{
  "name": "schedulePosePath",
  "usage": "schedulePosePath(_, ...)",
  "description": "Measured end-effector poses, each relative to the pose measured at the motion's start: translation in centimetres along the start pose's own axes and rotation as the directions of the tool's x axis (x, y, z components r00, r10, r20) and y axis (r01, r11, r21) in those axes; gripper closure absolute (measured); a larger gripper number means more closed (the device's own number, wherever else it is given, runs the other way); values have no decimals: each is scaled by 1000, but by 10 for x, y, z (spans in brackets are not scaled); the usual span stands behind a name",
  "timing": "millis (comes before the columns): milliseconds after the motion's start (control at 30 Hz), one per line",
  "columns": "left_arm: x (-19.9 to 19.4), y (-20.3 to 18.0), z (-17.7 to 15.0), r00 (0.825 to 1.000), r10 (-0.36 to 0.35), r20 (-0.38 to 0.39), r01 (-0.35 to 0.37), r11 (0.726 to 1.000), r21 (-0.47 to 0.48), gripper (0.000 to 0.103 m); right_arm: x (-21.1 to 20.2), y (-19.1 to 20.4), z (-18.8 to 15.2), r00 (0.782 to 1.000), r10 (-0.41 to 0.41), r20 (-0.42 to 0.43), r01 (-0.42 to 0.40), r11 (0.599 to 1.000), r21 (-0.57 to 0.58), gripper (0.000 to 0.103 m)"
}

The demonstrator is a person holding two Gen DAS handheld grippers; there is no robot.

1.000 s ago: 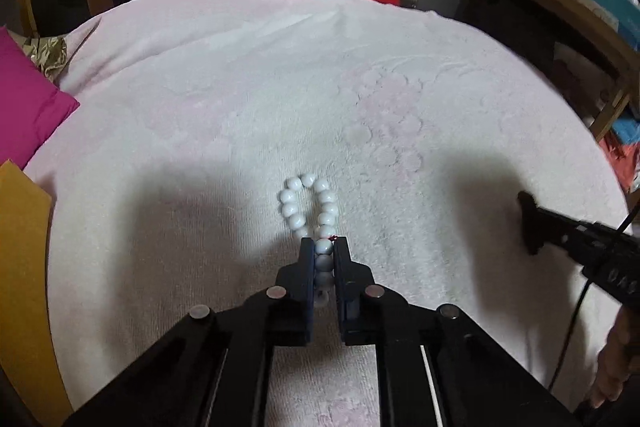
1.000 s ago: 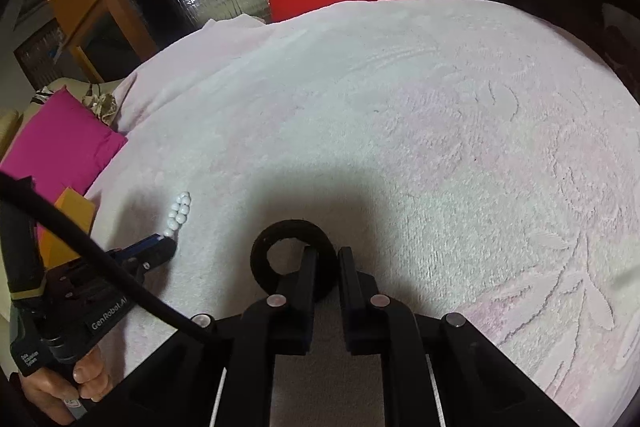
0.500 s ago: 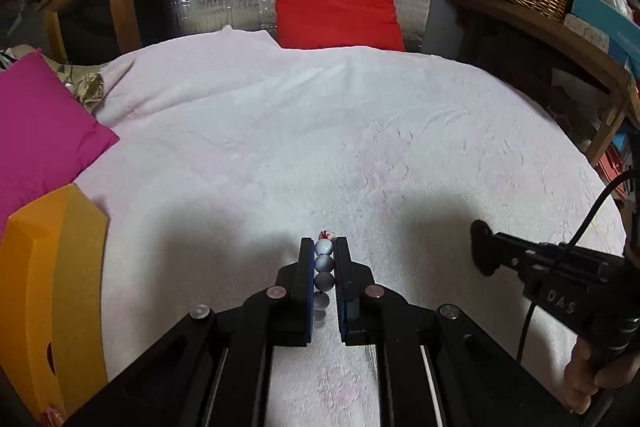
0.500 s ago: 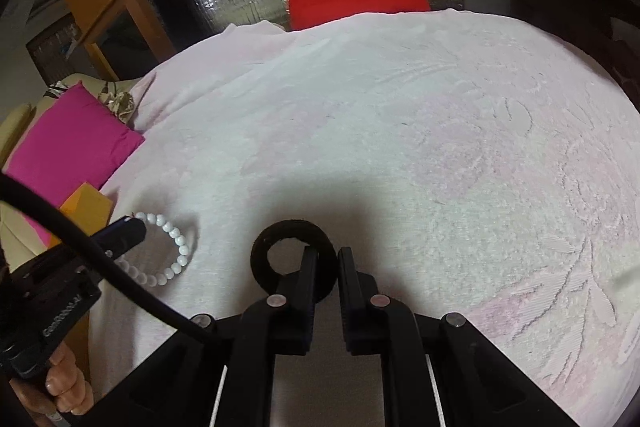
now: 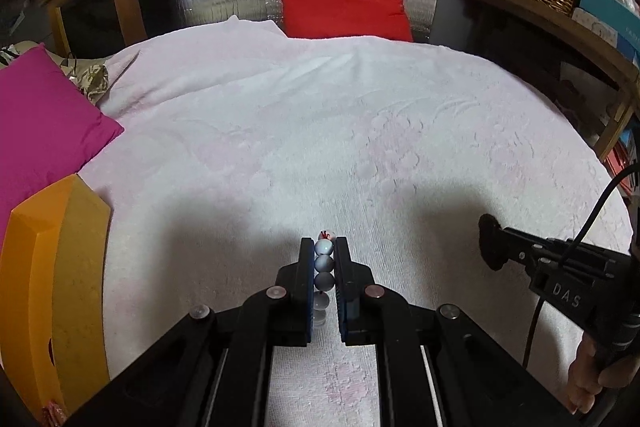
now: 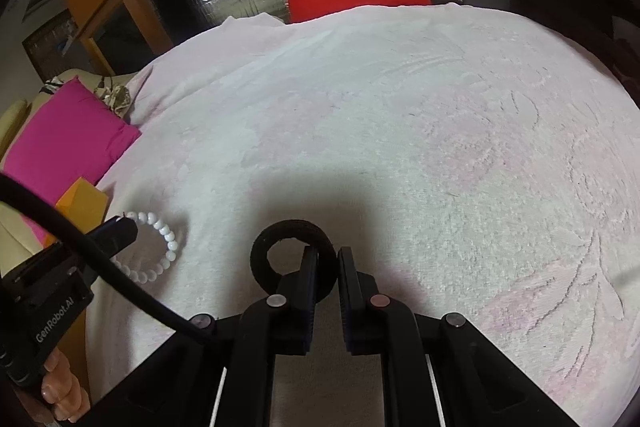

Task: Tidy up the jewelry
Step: 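Carry the white bead bracelet to the orange box with the left tool while the right tool carries the ring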

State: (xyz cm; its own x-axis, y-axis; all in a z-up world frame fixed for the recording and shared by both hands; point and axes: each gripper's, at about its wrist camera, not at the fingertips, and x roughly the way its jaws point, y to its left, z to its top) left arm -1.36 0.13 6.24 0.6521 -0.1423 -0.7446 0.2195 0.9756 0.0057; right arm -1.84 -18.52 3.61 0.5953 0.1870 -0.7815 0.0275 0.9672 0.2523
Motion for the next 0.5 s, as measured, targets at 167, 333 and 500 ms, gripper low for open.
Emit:
schedulePosePath(167,7,-3,-3,1000,6,-22,-5,1000,7,93,1,-4,0,1000,-10,-6,10,1000,18,92)
schedulePosePath(333,12,-4,-6,999,14,-37,-14,1000,12,93,6,-7,-2,999,-25,-30,26,999,29,92)
schedulePosePath(500,10,-4,-5,999,14,-28,-14,1000,5,93,0,-5,-1,1000,-6,0,6,1000,16,92)
